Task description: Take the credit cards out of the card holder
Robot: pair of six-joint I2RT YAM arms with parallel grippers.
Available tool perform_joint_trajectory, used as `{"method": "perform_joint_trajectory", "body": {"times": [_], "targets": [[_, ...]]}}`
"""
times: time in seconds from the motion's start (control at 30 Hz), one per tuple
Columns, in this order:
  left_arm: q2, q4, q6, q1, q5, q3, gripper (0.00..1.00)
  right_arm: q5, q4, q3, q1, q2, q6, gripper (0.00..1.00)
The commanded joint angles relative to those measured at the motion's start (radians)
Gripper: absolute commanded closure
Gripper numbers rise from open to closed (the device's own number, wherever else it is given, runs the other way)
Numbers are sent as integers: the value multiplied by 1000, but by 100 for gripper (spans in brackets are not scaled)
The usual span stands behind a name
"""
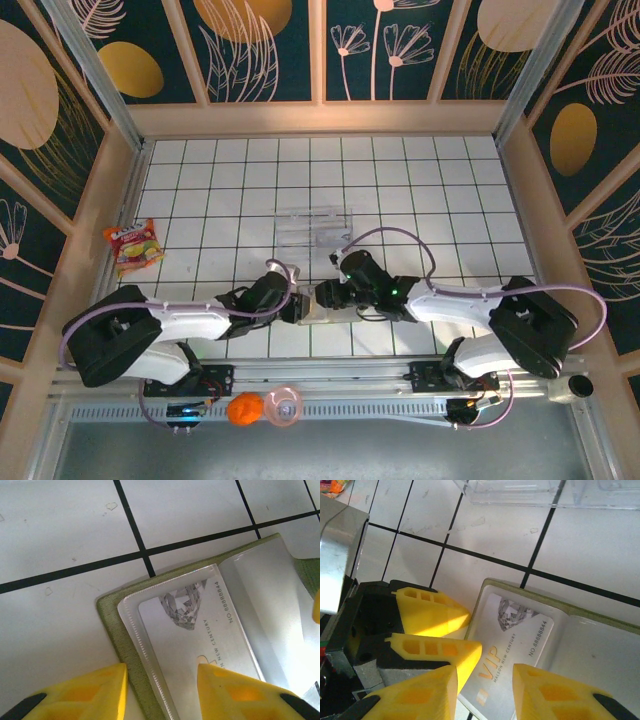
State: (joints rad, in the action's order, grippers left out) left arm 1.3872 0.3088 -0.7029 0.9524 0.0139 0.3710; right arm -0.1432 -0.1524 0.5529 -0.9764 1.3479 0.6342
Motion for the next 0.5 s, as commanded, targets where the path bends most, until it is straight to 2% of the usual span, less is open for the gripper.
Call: {"method": "perform_joint_trajectory", "body": {"times": [0.0, 0.23, 0.33, 0.47], "targets": [[25, -4, 38, 26, 30, 44, 60, 38, 18, -29, 14, -37, -11, 66], [1, -75, 56, 83, 177, 79, 54, 45, 22, -69, 34, -89, 2, 66], [-27, -70, 63, 91, 176, 77, 50, 51, 31, -82, 43, -109, 2, 66], [-19, -100, 66, 124, 190, 102, 50, 56, 40, -95, 57, -129, 1, 66]]}}
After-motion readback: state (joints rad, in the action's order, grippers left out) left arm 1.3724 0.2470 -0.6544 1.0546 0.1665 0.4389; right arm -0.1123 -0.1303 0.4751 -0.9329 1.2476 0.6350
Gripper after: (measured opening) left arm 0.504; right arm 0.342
